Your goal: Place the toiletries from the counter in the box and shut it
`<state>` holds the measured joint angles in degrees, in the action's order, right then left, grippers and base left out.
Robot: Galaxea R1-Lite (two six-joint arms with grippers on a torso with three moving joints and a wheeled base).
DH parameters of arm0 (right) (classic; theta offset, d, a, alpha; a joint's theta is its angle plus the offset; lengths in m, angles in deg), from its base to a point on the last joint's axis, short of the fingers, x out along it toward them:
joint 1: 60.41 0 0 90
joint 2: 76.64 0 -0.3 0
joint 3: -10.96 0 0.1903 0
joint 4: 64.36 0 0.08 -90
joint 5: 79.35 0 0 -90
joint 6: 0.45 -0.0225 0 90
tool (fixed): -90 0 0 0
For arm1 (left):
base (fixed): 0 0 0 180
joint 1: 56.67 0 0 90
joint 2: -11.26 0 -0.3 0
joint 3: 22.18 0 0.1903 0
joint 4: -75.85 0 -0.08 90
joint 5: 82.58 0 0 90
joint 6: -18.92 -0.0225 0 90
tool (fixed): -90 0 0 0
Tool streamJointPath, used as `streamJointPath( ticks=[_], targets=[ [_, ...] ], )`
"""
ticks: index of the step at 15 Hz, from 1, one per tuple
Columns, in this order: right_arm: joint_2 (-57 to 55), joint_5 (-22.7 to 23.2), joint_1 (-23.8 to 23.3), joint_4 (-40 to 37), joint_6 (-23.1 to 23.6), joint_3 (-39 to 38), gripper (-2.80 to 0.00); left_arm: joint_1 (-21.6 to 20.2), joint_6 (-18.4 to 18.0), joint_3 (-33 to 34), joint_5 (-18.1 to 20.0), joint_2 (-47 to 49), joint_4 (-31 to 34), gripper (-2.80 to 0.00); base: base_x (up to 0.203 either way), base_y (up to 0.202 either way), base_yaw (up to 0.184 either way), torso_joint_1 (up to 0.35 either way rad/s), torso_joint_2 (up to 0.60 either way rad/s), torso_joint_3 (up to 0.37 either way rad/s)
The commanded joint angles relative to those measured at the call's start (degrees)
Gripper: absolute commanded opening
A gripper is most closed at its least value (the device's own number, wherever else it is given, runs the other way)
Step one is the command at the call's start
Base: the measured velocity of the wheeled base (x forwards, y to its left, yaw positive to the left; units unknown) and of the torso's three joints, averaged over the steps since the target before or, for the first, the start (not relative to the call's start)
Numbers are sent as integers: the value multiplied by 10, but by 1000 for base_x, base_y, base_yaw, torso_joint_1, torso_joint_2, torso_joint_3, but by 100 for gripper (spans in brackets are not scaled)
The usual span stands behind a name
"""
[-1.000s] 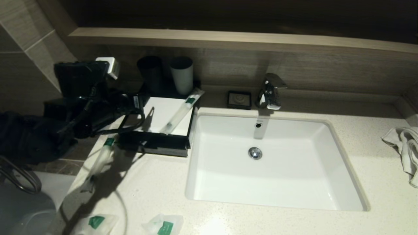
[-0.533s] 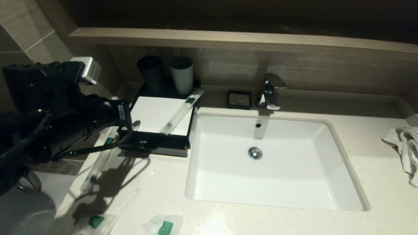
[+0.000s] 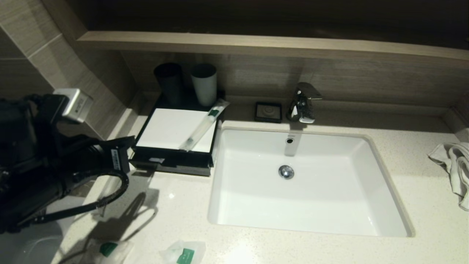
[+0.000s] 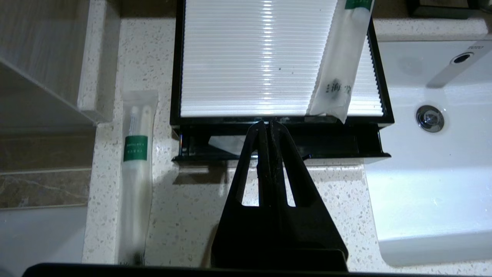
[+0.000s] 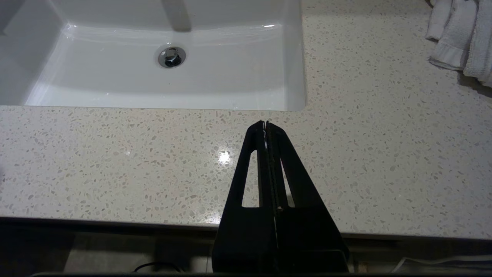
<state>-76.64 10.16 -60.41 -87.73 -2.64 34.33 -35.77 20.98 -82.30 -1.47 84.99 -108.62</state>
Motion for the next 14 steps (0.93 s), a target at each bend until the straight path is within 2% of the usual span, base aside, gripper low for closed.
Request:
streamJointPath(
  ticks=[1, 3, 5, 7, 14],
  targets=[
    [0, 0, 0, 0, 0, 0, -280, 0, 8, 29, 0, -30, -1, -280, 0, 0, 0, 0, 0, 0],
    [0, 0, 0, 0, 0, 0, -280, 0, 28, 44, 3, -30, -1, -280, 0, 0, 0, 0, 0, 0],
    [0, 0, 0, 0, 0, 0, -280, 1, 63, 51, 31, -16, -1, -280, 0, 0, 0, 0, 0, 0],
    [0, 0, 0, 0, 0, 0, -280, 3, 66, 41, 41, -1, -1, -280, 0, 0, 0, 0, 0, 0],
    [0, 0, 0, 0, 0, 0, -280, 39, 66, 44, 28, 68, -1, -280, 0, 0, 0, 0, 0, 0]
  ],
)
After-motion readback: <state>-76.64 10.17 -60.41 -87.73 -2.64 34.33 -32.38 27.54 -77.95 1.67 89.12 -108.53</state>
